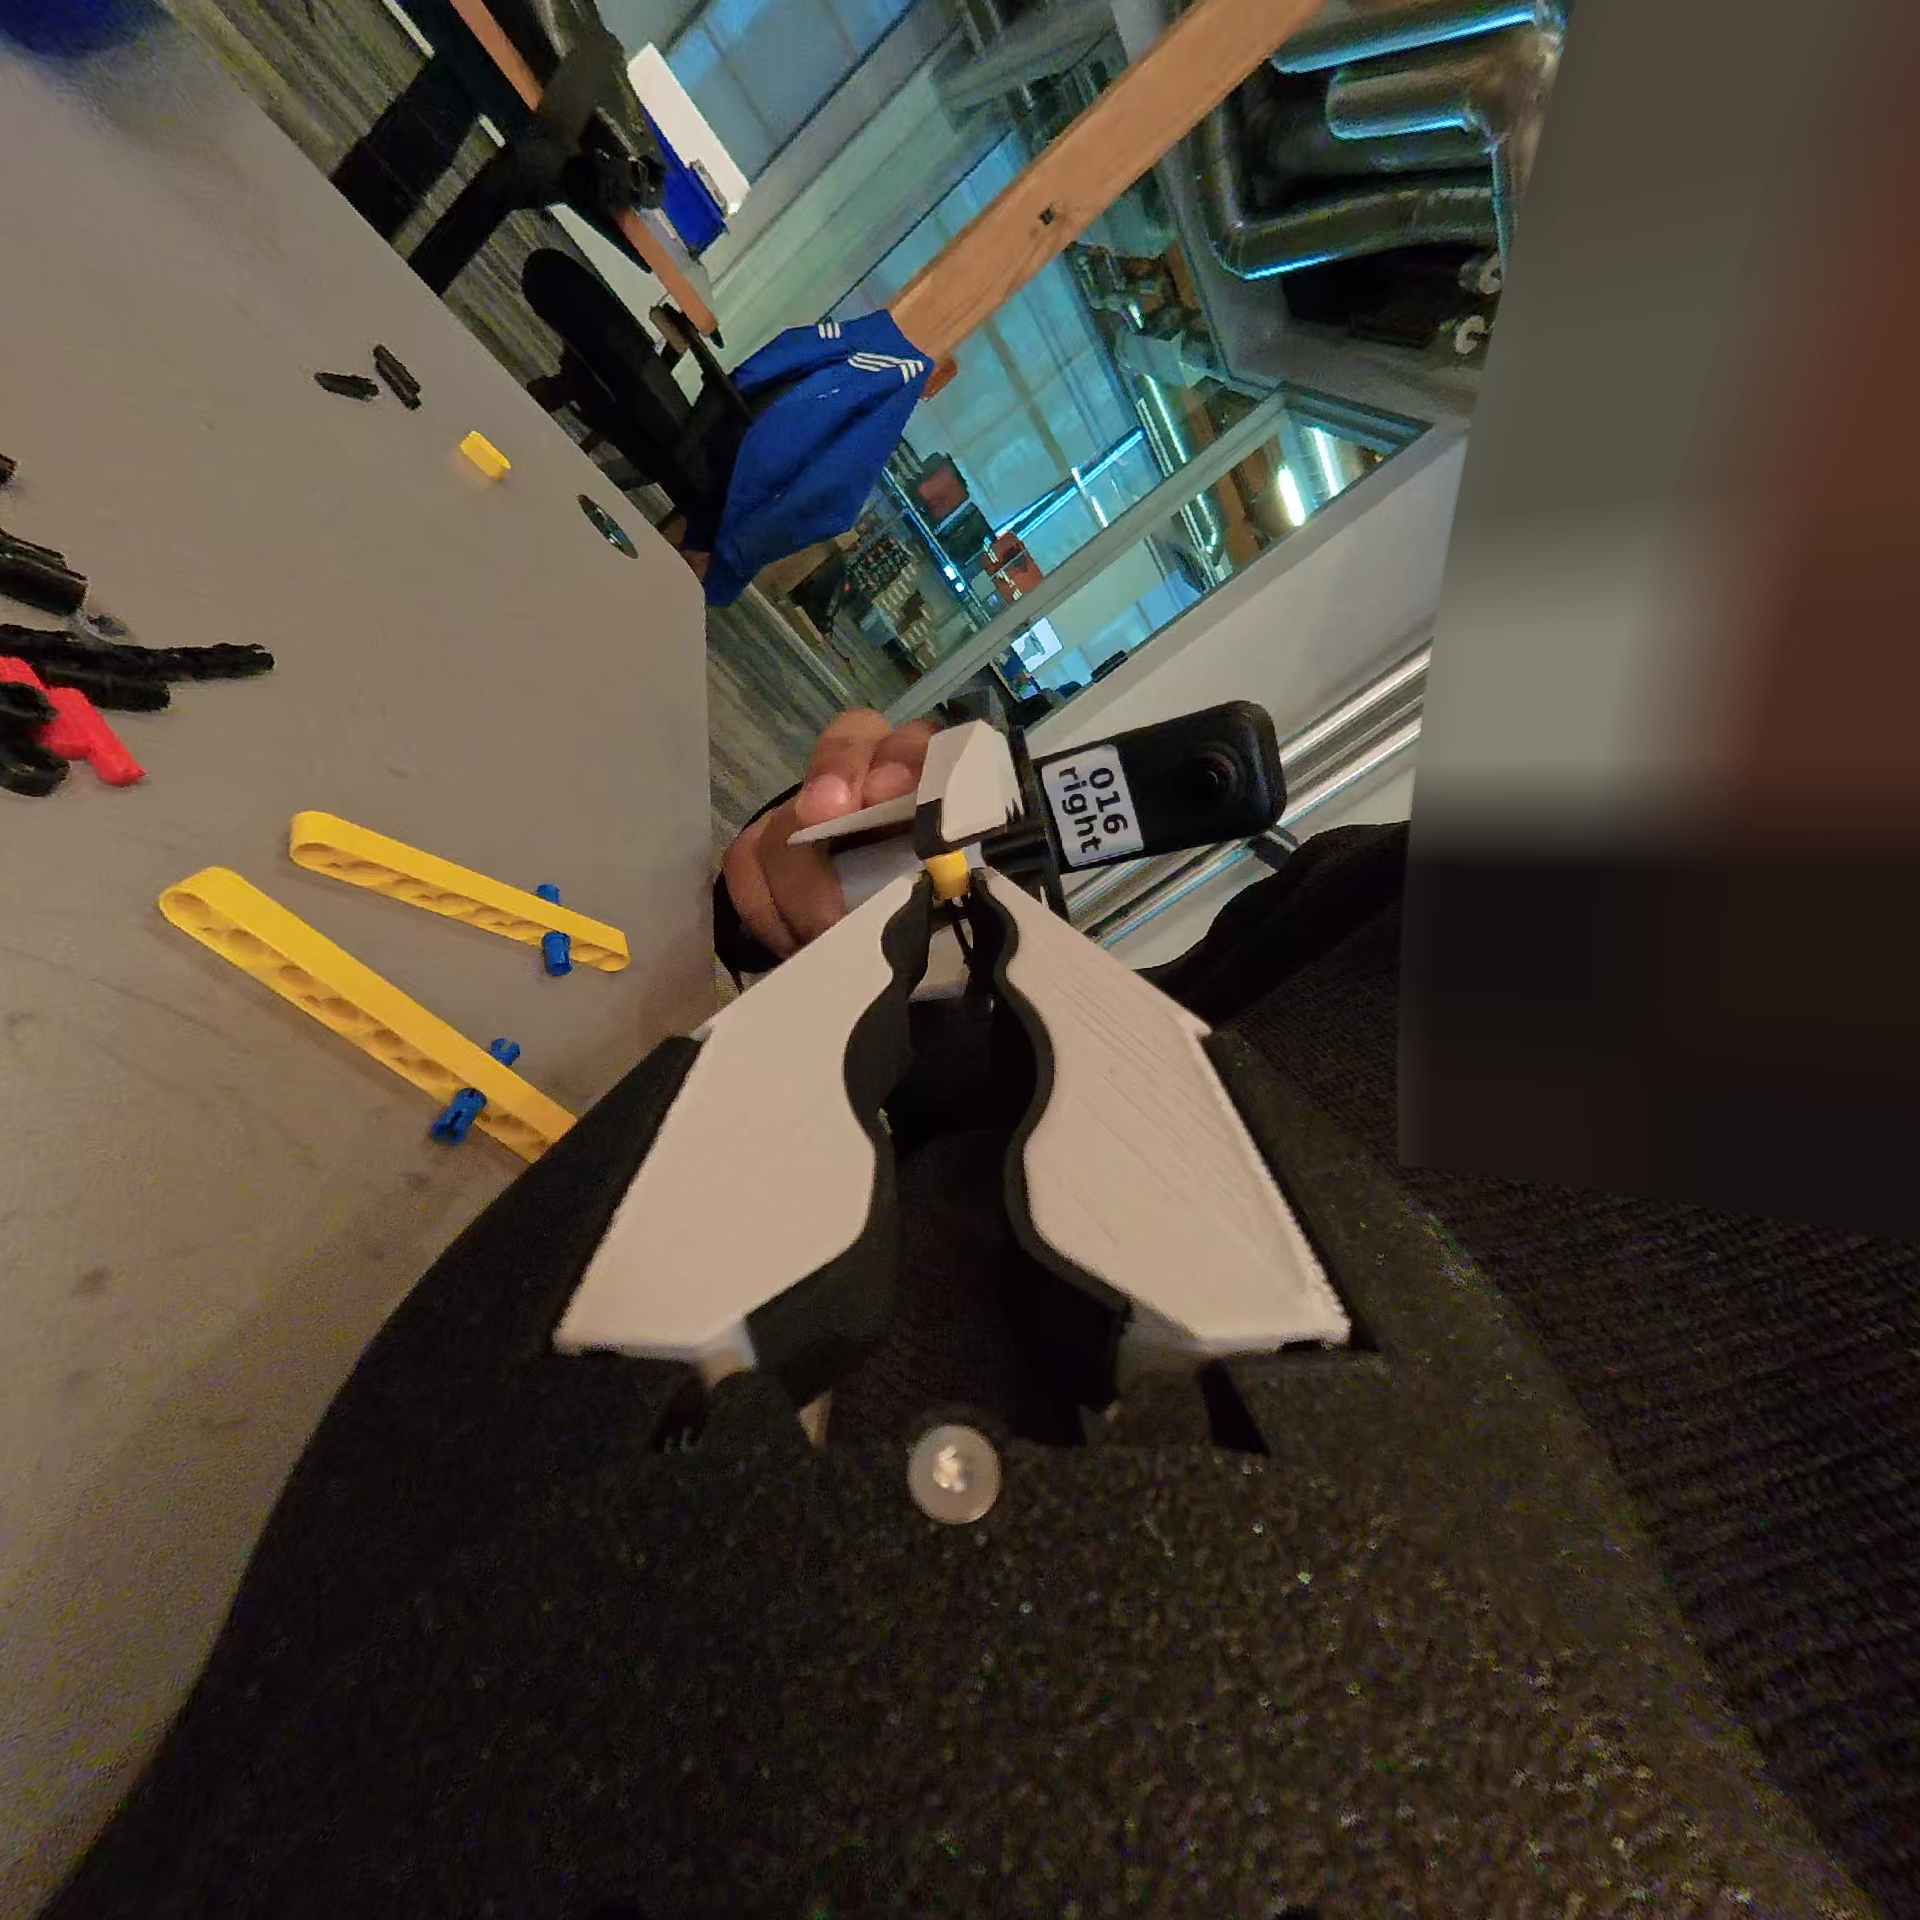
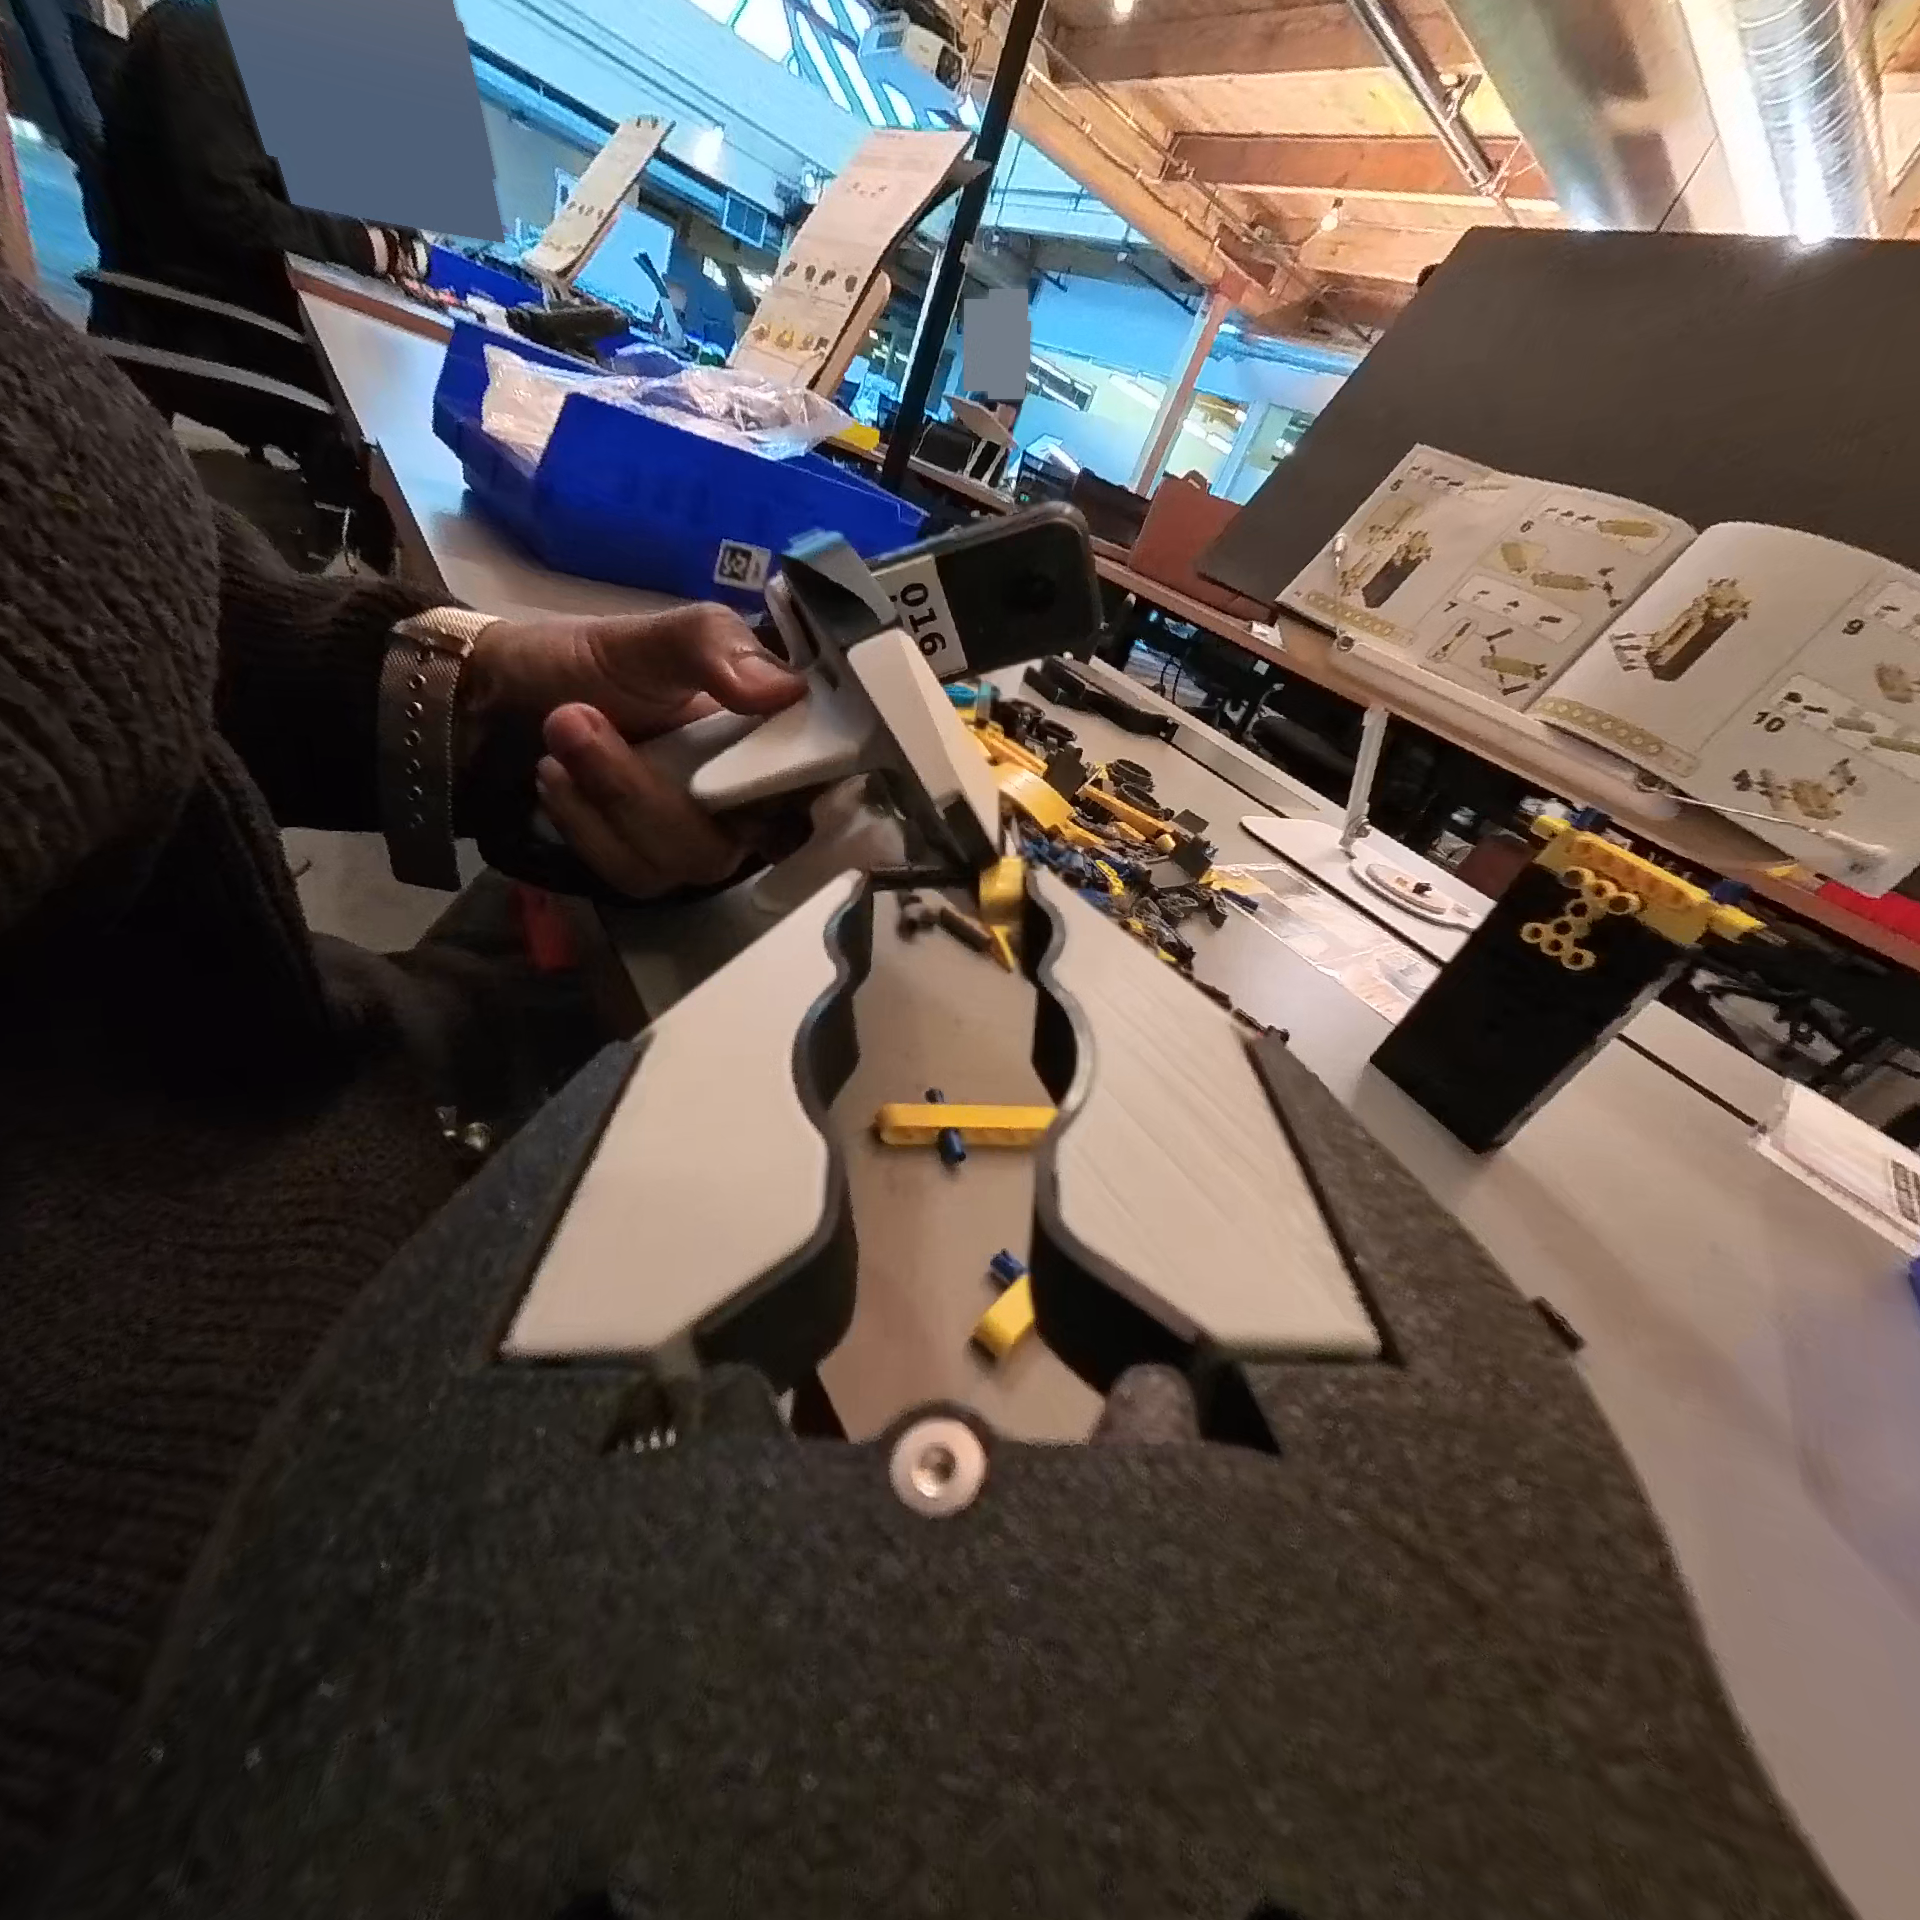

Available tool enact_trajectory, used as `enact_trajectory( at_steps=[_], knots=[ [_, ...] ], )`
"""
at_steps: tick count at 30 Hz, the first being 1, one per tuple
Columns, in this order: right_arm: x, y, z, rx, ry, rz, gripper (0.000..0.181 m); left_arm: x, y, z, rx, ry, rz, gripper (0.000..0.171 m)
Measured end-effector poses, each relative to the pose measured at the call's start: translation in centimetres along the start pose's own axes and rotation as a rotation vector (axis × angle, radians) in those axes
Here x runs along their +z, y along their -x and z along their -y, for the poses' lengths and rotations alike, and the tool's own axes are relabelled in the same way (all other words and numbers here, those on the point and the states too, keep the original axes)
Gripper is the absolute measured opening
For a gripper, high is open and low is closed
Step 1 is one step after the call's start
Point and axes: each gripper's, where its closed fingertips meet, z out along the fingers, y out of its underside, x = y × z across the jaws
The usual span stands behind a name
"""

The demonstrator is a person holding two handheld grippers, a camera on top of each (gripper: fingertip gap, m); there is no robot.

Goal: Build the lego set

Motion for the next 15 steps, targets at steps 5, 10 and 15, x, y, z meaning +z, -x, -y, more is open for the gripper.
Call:
enact_trajectory(
  at_steps=[5, 10, 15],
  knots=[
    [0.0, -0.1, 0.0, 0.005, 0.018, -0.007, 0.028, 0.0, 0.0, 0.1, 0.019, -0.008, 0.009, 0.006],
    [-0.4, 0.5, 0.2, 0.076, 0.005, 0.075, 0.028, 0.2, -0.3, -0.4, -0.012, 0.021, -0.02, 0.006],
    [-0.8, 0.9, -0.3, 0.04, 0.035, 0.104, 0.028, 0.5, 0.0, -1.1, -0.03, 0.064, -0.004, 0.006]
  ],
)
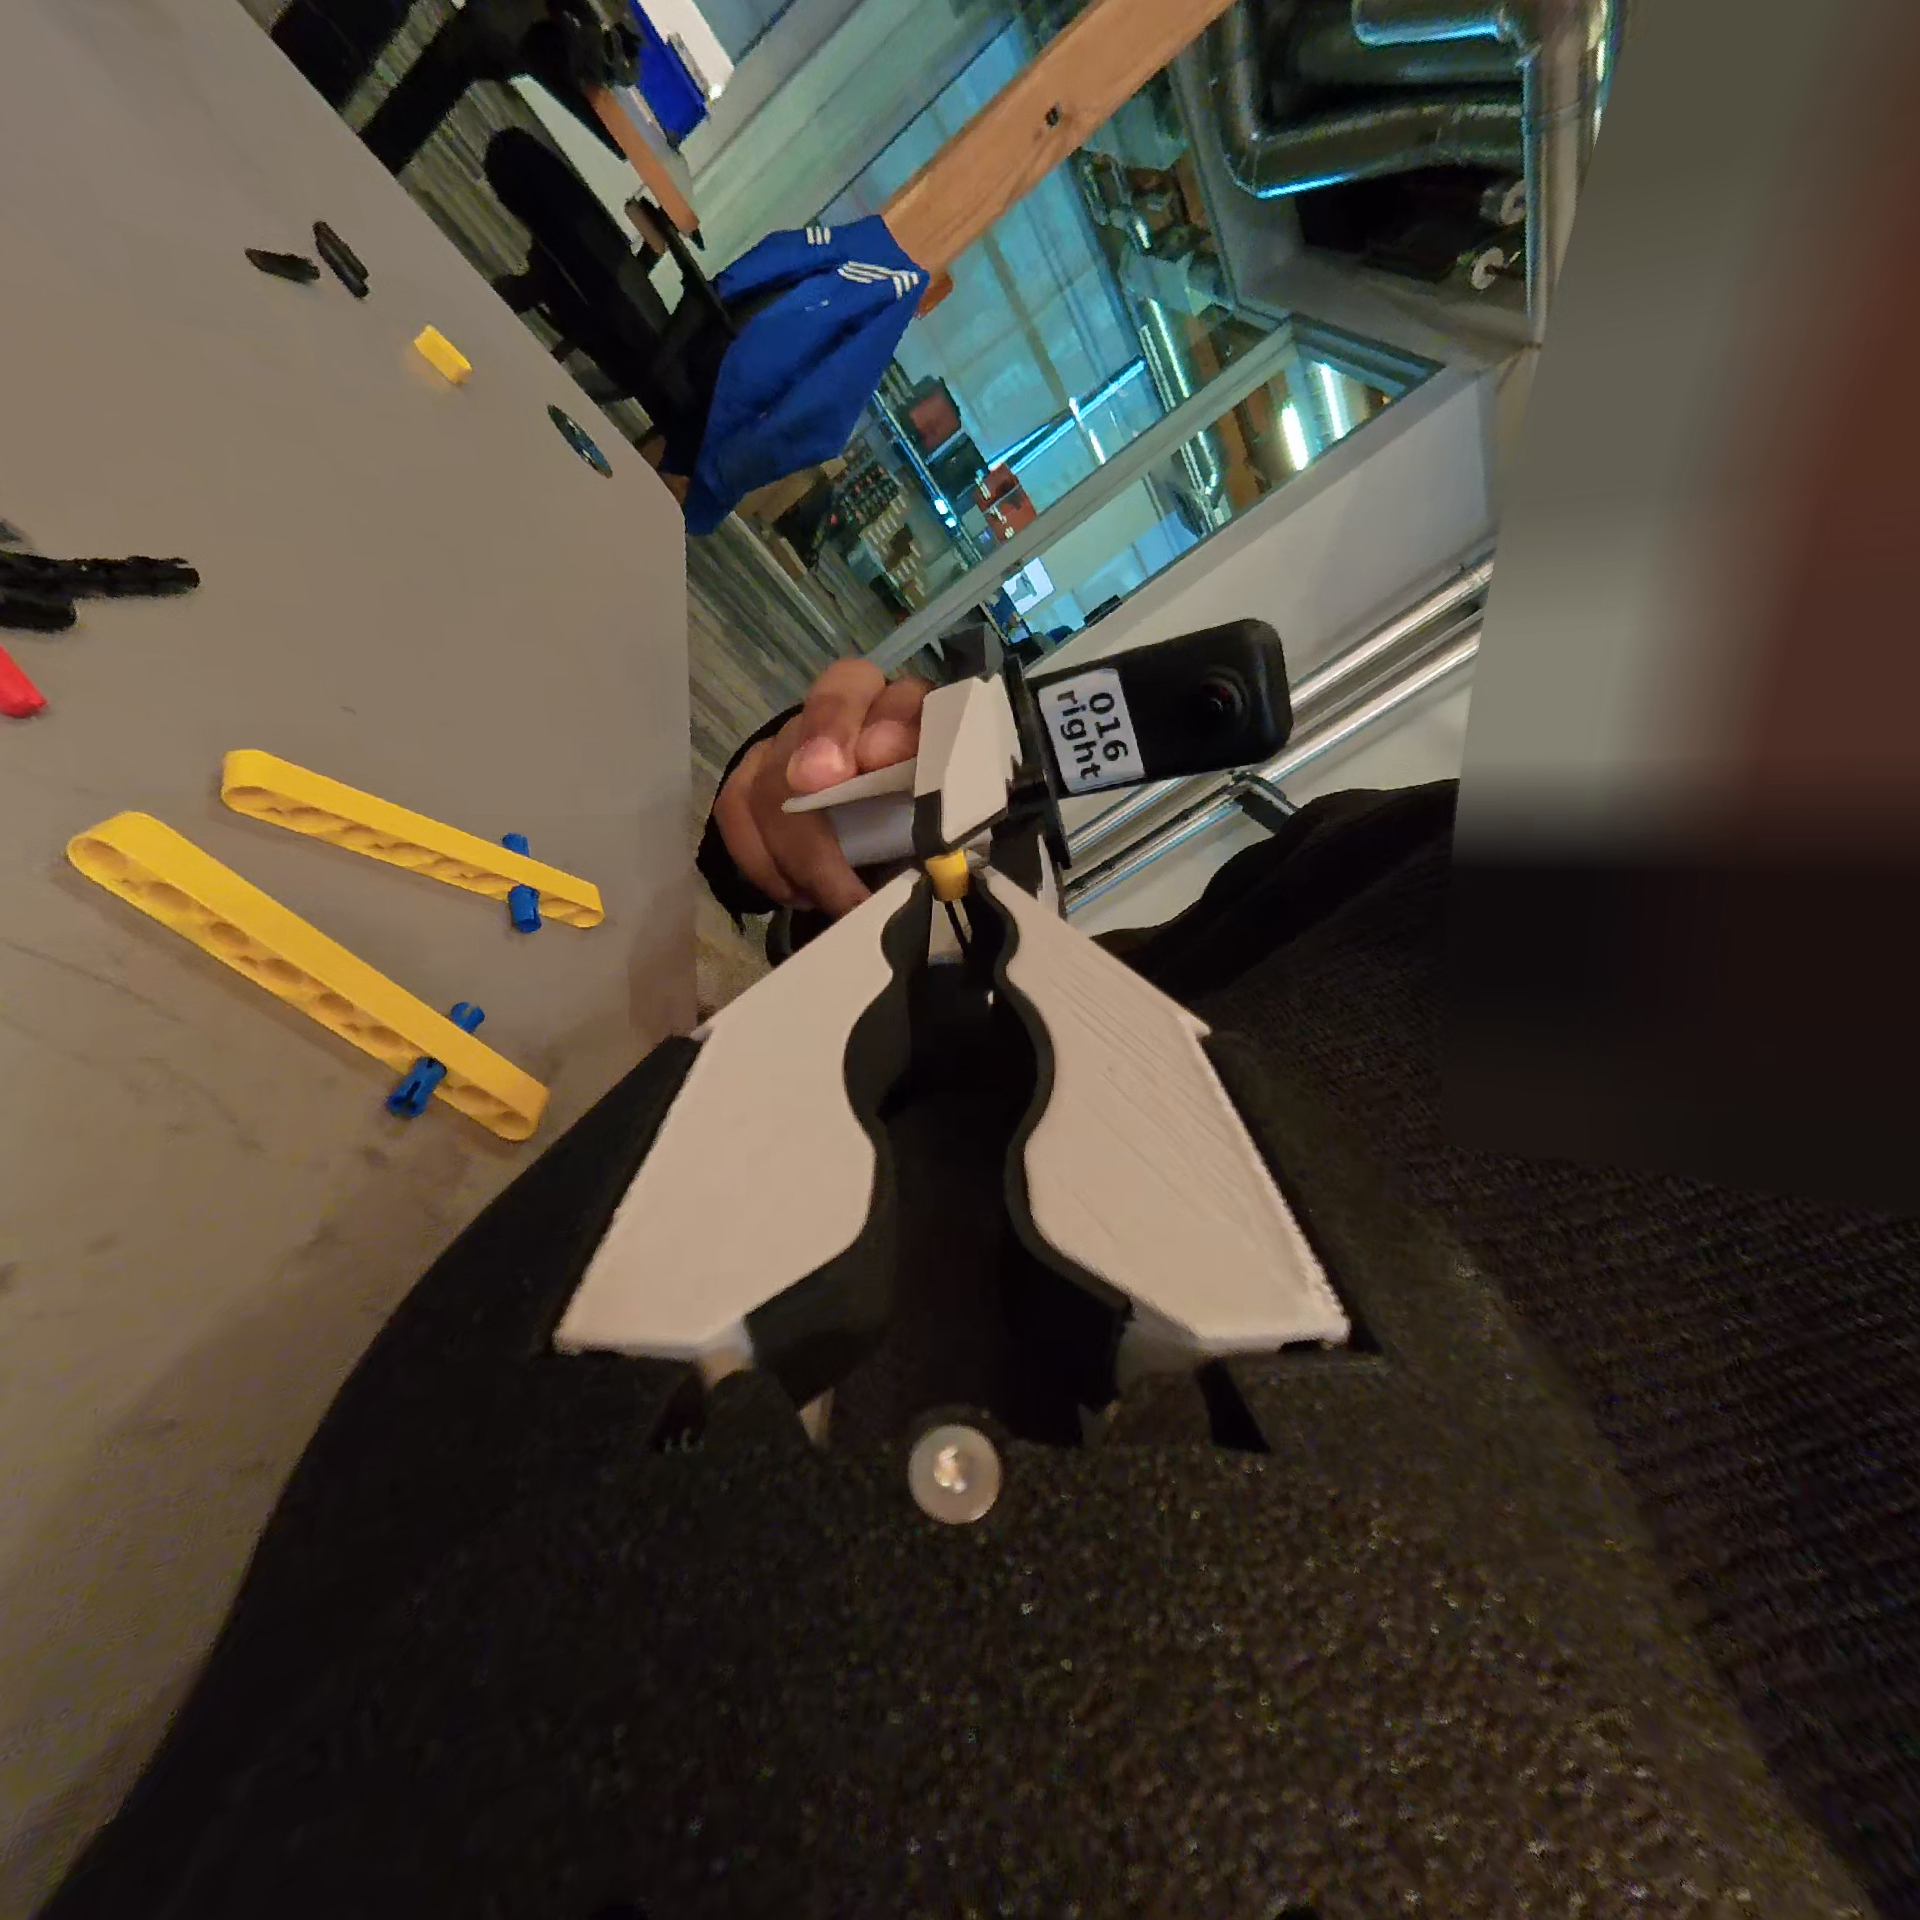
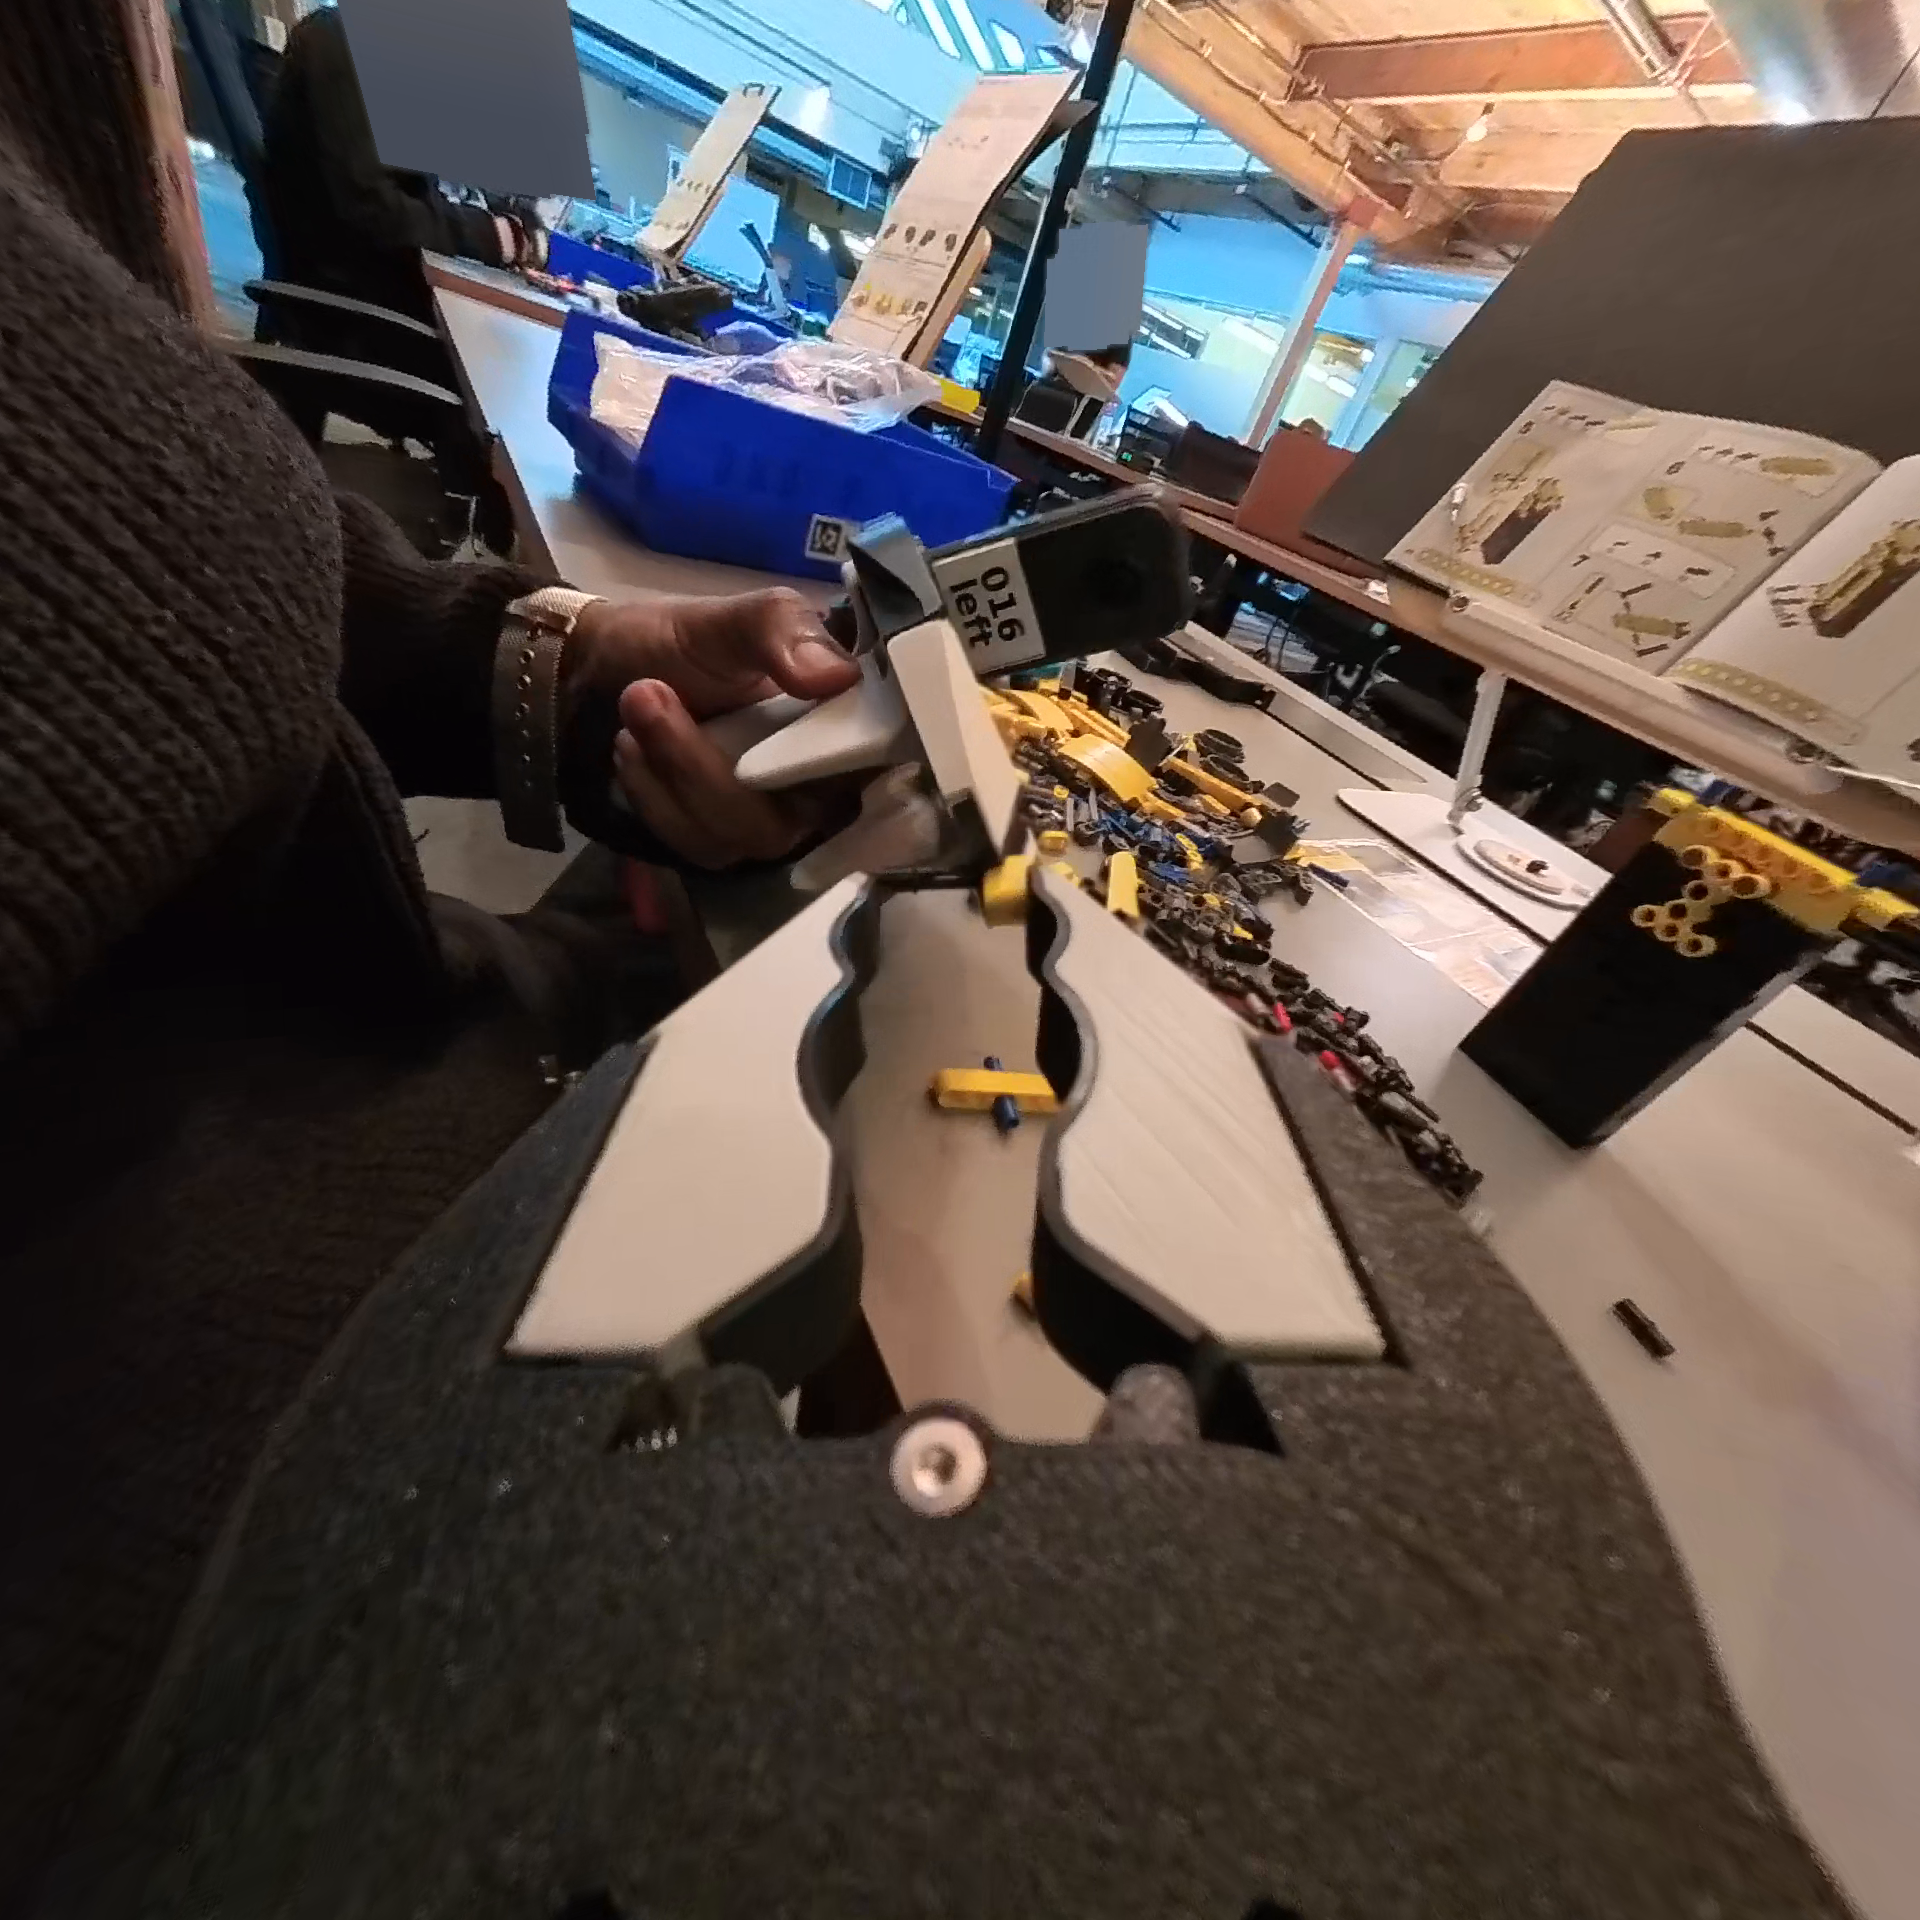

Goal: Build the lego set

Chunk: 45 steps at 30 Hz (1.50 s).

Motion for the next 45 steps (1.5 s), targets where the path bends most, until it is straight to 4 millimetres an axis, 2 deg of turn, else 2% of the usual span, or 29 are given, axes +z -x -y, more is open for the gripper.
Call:
enact_trajectory(
  at_steps=[3, 19, 22, 24, 29, 35, 39, 45],
  knots=[
    [-0.1, -0.3, -0.5, -0.027, 0.02, -0.02, 0.028, 0.2, 0.5, 0.0, 0.005, -0.009, 0.045, 0.006],
    [-0.1, -1.2, 0.1, 0.038, 0.023, -0.067, 0.022, 0.2, 0.1, 0.8, -0.004, -0.085, 0.022, 0.007],
    [-0.2, -1.5, 0.5, 0.061, -0.018, -0.074, 0.023, -0.1, -0.4, 1.2, 0.074, -0.122, 0.026, 0.011],
    [-0.6, -1.9, 0.7, 0.128, -0.071, -0.077, 0.023, -0.6, -0.7, 1.7, 0.136, -0.16, 0.041, 0.022],
    [-0.6, -1.6, 1.2, 0.337, -0.15, 0.027, 0.024, 0.2, -0.4, 1.0, 0.265, -0.129, 0.135, 0.03],
    [-0.6, -0.8, 1.6, 0.497, -0.207, 0.141, 0.024, 0.3, -1.3, 0.7, 0.302, -0.122, 0.091, 0.03],
    [-0.9, -1.3, 2.0, 0.627, -0.262, 0.185, 0.024, 0.1, -1.7, 0.8, 0.313, -0.138, 0.072, 0.03],
    [-0.9, -1.4, 2.0, 0.707, -0.262, 0.207, 0.025, 0.0, -1.4, 1.1, 0.347, -0.159, 0.113, 0.028]
  ],
)
